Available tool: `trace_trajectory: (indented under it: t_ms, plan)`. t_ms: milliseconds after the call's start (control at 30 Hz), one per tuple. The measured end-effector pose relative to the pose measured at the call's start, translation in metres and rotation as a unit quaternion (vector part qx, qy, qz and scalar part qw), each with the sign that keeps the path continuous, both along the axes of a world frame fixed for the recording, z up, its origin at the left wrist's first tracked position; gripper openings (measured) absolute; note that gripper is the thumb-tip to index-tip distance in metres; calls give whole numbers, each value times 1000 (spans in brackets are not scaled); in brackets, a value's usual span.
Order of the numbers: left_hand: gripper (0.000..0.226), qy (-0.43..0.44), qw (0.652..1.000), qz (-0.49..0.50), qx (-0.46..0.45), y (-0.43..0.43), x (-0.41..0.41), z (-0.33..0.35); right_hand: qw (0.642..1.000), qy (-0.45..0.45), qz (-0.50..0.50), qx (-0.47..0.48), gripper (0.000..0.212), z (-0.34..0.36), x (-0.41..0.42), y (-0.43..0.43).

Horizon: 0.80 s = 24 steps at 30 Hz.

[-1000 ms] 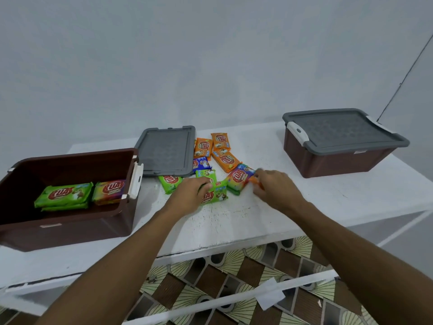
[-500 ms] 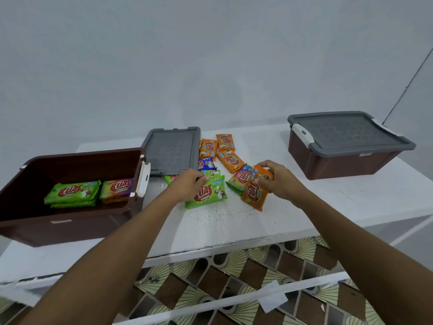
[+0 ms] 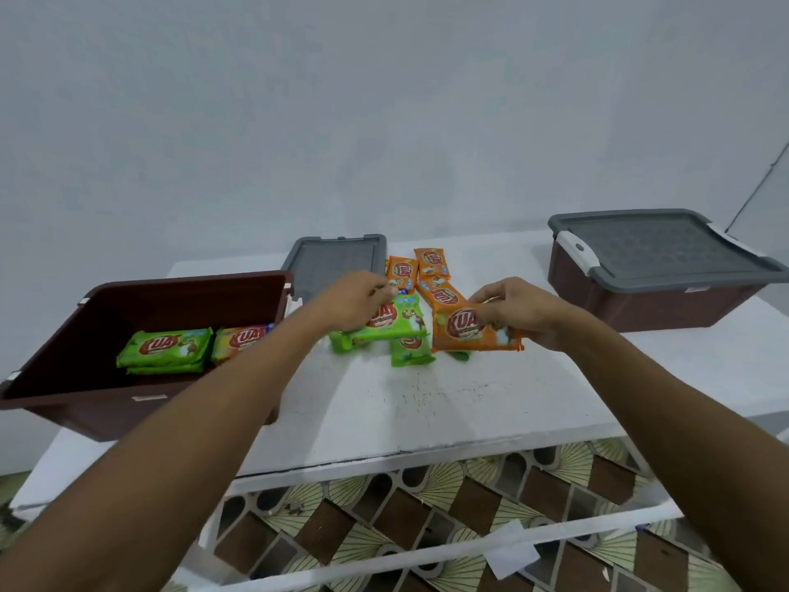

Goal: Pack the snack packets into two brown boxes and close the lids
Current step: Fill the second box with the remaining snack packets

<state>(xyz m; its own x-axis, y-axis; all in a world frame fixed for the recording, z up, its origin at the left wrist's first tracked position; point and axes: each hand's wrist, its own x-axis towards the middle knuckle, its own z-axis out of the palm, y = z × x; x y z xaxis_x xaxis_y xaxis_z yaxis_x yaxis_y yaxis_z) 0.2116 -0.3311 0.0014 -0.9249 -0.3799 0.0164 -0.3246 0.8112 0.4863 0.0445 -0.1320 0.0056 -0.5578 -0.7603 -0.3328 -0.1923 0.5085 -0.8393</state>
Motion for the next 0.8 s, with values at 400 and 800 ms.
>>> trace_trajectory:
  t_ms: [400, 800]
  plan:
    - [18, 25, 992, -48, 112, -99, 107, 51, 993, -92, 41, -54, 18, 44, 58, -78]
    - [3, -244, 960, -100, 96, -212, 212, 5, 933, 173, 316, -9, 26, 53, 192, -227]
